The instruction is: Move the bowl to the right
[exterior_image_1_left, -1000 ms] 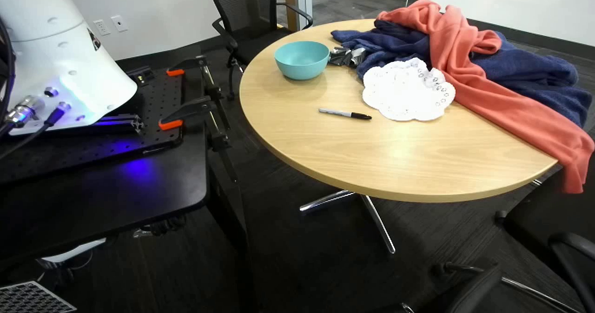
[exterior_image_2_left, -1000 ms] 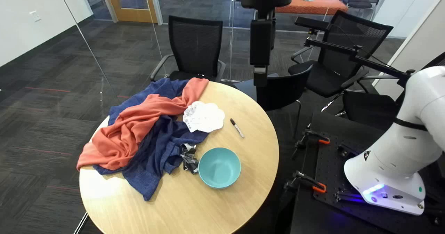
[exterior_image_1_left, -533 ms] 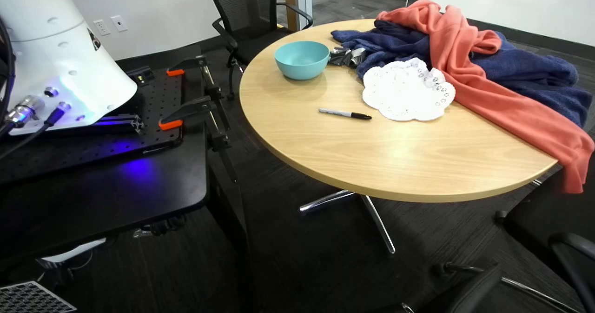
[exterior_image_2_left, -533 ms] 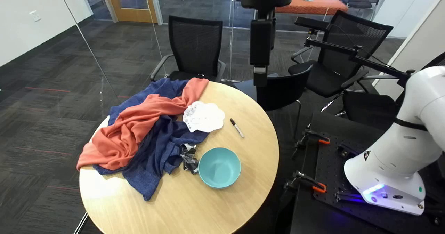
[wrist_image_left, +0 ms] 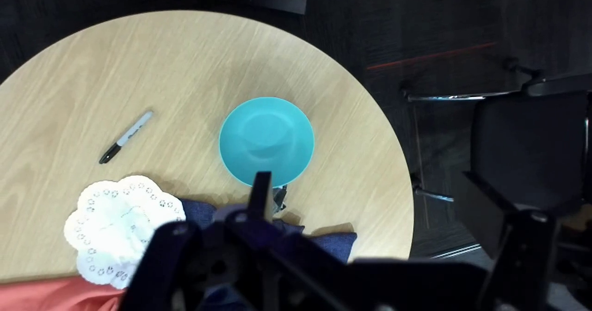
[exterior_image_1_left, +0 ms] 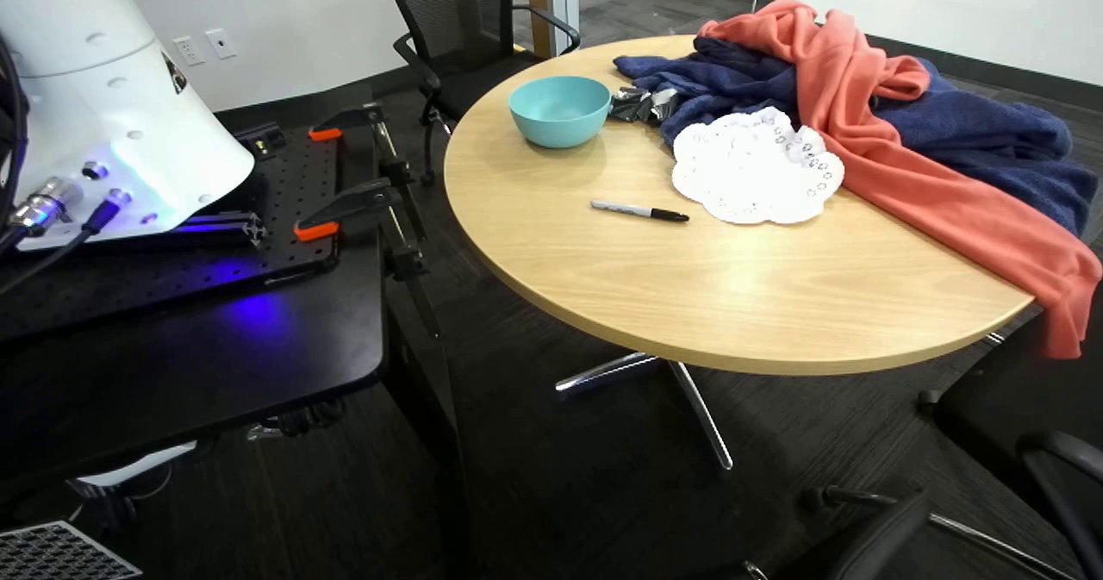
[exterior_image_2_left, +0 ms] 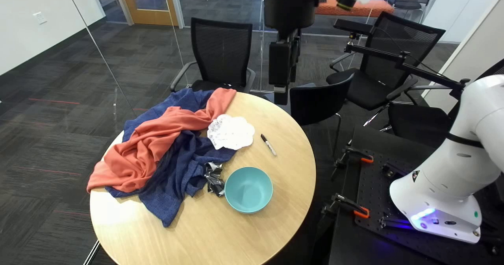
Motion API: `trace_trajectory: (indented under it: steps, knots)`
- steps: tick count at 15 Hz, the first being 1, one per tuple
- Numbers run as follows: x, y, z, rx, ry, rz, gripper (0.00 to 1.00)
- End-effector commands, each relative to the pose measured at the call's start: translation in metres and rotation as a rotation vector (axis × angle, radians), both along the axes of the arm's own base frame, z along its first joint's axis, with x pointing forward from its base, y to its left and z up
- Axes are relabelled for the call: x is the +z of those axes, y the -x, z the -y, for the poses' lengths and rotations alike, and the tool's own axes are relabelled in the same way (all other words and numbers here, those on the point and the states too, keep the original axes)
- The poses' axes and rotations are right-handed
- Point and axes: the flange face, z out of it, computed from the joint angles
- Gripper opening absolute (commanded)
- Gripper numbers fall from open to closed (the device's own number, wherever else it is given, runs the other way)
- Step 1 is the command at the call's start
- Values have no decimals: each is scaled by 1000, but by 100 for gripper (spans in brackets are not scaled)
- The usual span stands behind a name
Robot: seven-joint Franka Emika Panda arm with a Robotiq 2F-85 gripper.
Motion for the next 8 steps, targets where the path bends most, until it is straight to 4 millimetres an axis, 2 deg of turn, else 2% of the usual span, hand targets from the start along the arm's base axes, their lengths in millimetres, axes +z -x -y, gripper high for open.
trace_trajectory:
  steps: [1, 8]
  knots:
    - [-37, -10, 13, -73, 22, 46, 100]
    - [-137, -20, 30, -113, 73, 99, 100]
